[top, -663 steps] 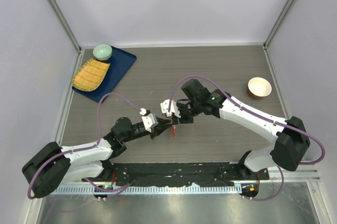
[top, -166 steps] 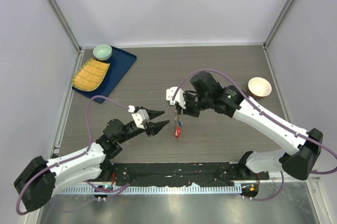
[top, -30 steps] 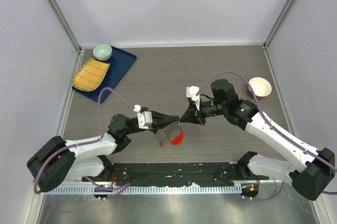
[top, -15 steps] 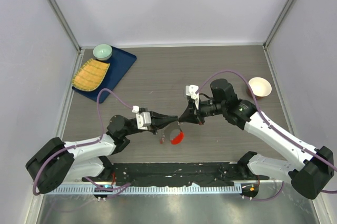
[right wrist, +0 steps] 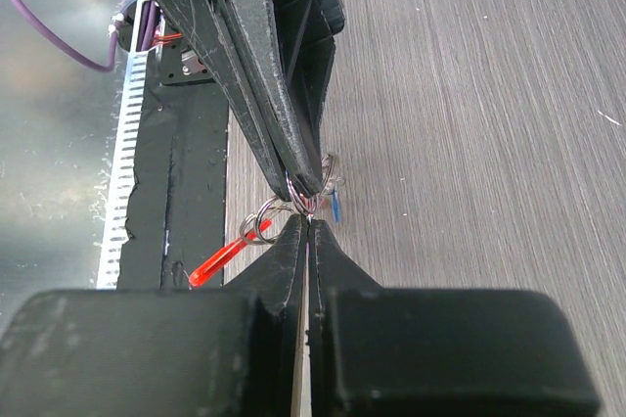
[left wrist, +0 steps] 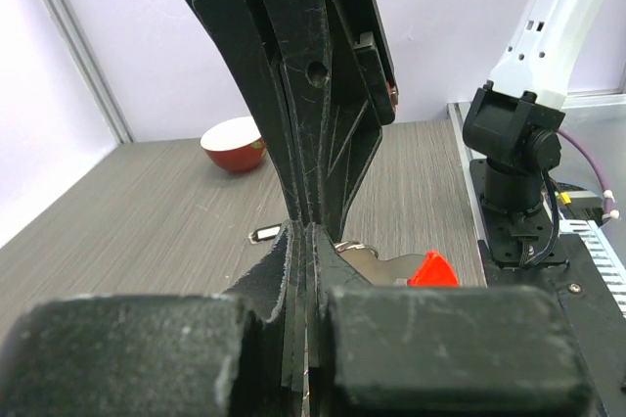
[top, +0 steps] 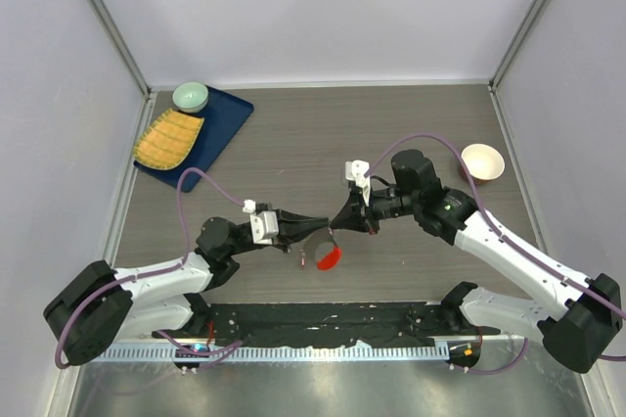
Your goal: Put the keys on the keyring
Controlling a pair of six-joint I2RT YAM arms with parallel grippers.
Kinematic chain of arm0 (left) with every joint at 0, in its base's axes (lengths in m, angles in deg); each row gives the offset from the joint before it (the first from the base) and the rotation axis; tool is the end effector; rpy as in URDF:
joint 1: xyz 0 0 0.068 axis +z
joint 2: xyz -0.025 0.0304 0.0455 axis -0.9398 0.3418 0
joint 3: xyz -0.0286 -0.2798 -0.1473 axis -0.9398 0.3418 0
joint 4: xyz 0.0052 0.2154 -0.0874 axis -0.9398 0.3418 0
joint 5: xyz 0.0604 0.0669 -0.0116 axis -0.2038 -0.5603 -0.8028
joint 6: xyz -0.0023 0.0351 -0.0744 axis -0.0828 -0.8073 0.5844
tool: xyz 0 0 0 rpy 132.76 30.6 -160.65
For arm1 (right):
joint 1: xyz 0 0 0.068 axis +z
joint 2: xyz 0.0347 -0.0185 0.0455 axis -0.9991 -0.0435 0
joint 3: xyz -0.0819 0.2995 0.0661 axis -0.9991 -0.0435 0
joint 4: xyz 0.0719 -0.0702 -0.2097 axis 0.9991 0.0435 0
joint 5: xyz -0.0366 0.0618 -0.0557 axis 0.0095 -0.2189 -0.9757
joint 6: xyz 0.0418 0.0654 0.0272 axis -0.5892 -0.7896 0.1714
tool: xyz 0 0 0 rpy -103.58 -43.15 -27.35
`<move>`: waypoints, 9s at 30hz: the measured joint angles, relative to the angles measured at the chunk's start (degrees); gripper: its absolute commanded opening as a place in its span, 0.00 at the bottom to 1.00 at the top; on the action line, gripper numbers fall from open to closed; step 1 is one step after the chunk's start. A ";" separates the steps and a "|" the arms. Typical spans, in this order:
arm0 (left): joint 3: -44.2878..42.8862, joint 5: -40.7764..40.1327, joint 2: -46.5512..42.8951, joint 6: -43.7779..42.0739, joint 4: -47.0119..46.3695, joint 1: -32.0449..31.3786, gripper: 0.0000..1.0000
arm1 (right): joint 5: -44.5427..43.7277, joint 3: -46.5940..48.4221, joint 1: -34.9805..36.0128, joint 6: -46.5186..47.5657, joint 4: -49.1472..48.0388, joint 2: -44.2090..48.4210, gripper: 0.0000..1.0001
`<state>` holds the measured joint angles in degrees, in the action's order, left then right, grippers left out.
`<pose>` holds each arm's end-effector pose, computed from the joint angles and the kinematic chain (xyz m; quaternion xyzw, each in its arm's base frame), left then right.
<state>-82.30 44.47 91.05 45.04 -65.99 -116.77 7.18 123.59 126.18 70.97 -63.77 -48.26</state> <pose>0.1028 -0.1664 0.3186 0.4230 0.4163 -0.4743 0.6502 0.1229 0.1640 0.3425 -0.5454 0.6064 0.4164 0.4017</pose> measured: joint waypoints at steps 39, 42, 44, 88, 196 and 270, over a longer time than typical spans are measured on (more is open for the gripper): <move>-1.49 -1.55 5.62 6.23 -3.93 0.15 0.00 | -18.64 -10.29 -0.37 -10.49 -10.67 3.89 0.32; -1.36 -3.30 6.10 6.08 -4.00 0.15 0.00 | -22.38 -11.96 -0.37 -11.23 -10.78 10.08 0.32; -1.11 -4.55 6.34 6.08 -3.96 0.15 0.00 | -23.61 -14.01 -0.39 -11.72 -12.50 14.19 0.35; -2.71 -5.31 6.82 9.99 -4.44 0.11 0.00 | -5.46 -21.38 -0.37 -18.80 -42.42 4.57 0.21; -4.87 -5.29 7.80 6.29 10.36 0.11 0.00 | -34.36 7.30 9.57 6.54 16.98 3.34 0.35; -3.72 -11.43 3.65 -0.02 6.16 0.09 0.00 | -51.65 1.66 15.91 -34.32 0.39 3.96 0.31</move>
<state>-86.02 33.04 94.70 45.02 -59.82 -116.69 -44.47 125.25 142.10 36.66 -63.37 -44.31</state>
